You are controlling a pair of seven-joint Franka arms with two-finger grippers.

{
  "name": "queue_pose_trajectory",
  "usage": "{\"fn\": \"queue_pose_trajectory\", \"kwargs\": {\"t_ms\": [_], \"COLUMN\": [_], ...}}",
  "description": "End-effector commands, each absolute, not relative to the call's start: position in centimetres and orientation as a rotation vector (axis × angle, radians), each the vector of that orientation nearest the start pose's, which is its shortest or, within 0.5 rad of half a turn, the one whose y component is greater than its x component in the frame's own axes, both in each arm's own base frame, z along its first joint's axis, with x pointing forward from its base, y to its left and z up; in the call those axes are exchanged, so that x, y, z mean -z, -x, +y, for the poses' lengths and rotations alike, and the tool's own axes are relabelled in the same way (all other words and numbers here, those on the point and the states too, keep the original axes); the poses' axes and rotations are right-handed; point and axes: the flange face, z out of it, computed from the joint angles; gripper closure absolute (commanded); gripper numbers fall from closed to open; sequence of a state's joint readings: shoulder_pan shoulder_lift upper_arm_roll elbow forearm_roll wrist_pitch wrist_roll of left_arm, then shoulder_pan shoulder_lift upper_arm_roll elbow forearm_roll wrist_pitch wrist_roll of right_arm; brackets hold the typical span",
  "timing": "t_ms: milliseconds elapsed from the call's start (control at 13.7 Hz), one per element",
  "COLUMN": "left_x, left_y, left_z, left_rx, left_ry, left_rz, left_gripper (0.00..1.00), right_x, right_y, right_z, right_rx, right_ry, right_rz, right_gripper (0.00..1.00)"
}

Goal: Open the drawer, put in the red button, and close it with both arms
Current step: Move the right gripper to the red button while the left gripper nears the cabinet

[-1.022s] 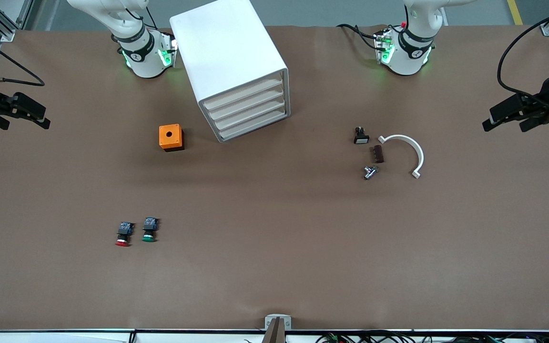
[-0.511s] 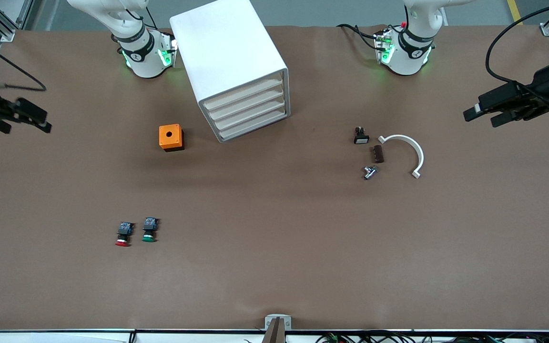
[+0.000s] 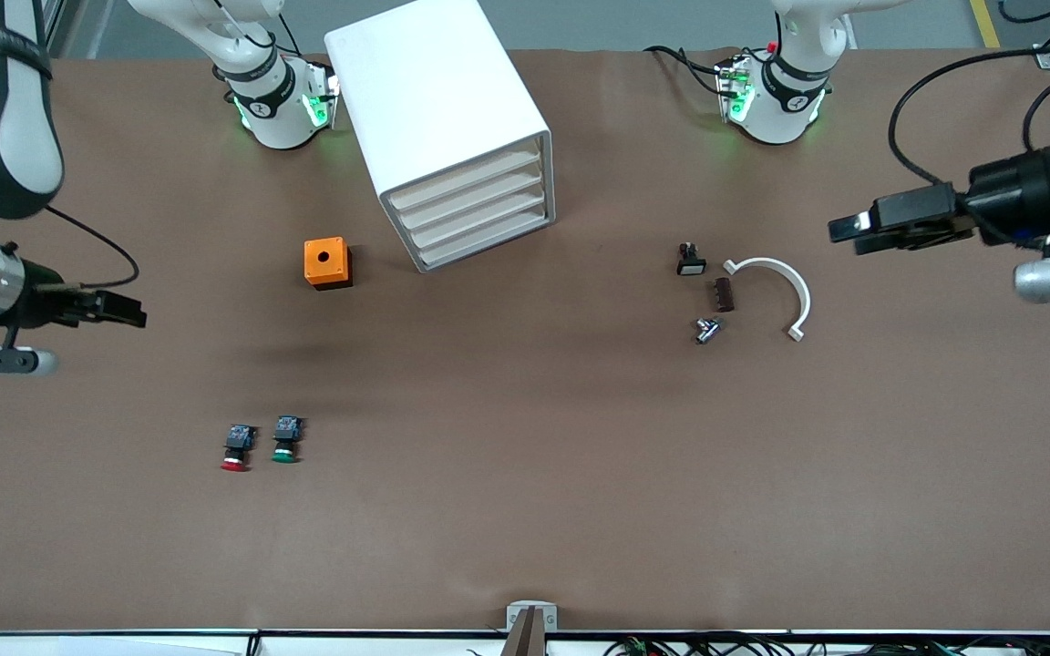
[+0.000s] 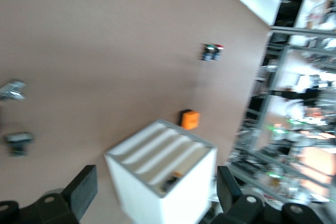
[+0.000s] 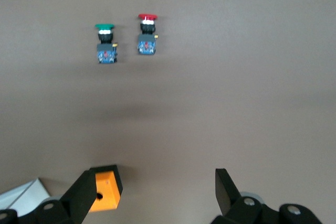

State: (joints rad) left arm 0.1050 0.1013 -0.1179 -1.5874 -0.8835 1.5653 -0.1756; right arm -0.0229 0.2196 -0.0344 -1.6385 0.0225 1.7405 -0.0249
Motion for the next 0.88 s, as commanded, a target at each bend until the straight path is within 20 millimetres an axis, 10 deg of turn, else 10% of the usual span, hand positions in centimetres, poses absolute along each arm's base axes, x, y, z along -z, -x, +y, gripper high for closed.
{"fn": "queue_pose_trajectory", "kwargs": {"t_ms": [0,511,803], "left_x": [-59.1,-52.9,-47.9], "left_y": [-59.3,-60.2,-60.0], "left_z": [-13.4,-28.3,-33.3], "left_rx": [0.342,0.706,0.914], "left_ry": [-2.159,-2.155,-2.137], "left_rz": [0.384,0.689,0.873], "left_gripper": [0.0,0.0,0.0], "right_x": [-43.0,-30.6,-24.5], "right_y": [-63.2,-66.0,-67.0], "right_z": [-2.4,2.1,2.0], "right_rx": [-0.166,-0.044,0.022], "right_ry": [3.126,3.124,3.124], "right_rz": [0.172,0.298,0.301], "right_gripper": [0.0,0.0,0.0]}}
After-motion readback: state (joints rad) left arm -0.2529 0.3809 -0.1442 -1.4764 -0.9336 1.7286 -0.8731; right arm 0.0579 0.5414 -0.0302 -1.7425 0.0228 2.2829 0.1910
